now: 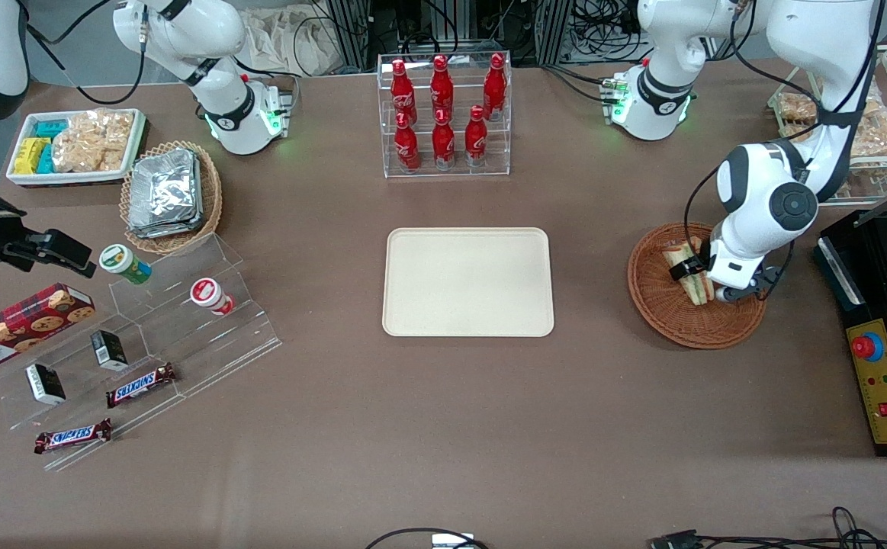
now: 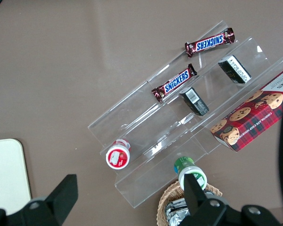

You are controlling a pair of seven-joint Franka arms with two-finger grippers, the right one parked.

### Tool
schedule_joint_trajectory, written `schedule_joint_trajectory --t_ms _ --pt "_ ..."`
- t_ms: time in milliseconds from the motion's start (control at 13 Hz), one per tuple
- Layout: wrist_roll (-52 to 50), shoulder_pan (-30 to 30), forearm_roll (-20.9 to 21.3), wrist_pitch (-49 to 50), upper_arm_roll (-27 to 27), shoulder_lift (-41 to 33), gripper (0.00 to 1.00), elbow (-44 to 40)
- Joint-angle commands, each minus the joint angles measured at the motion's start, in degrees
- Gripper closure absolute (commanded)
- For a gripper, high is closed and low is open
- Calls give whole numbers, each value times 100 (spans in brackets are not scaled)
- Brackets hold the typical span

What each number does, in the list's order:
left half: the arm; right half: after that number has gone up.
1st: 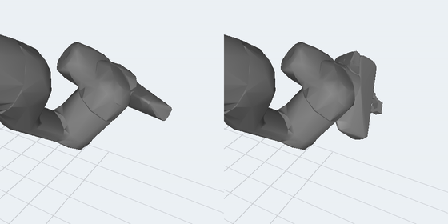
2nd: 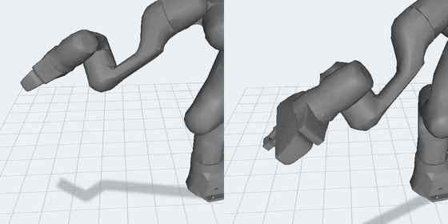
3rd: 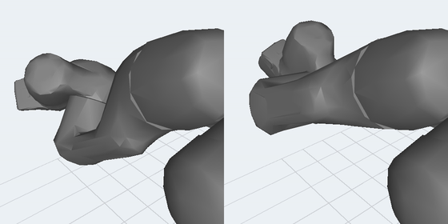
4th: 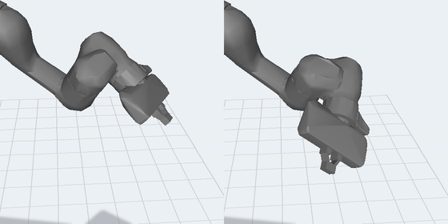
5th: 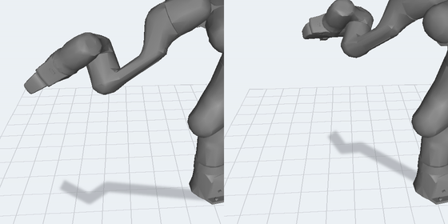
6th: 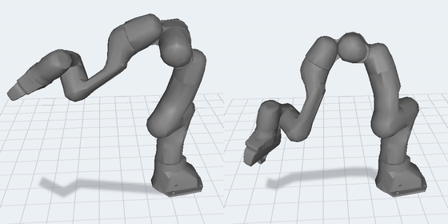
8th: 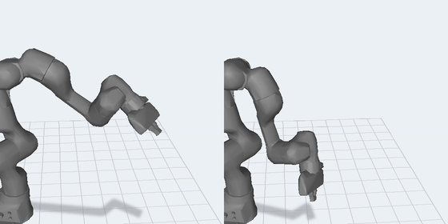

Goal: Place sandwich from basket to tray
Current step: 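Lower the left gripper into the basket and grasp the wrapped sandwich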

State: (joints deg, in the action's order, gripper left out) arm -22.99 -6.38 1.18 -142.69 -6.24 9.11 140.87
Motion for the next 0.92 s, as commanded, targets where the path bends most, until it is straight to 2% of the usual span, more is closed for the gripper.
schedule_joint_trajectory --t_ms 0,77,846 --pt "-22 -39 14 -145 -9 12 37 81" --pt "22 -30 23 -215 -9 -49 99 159" --pt "66 -30 23 -172 -9 -93 100 143"
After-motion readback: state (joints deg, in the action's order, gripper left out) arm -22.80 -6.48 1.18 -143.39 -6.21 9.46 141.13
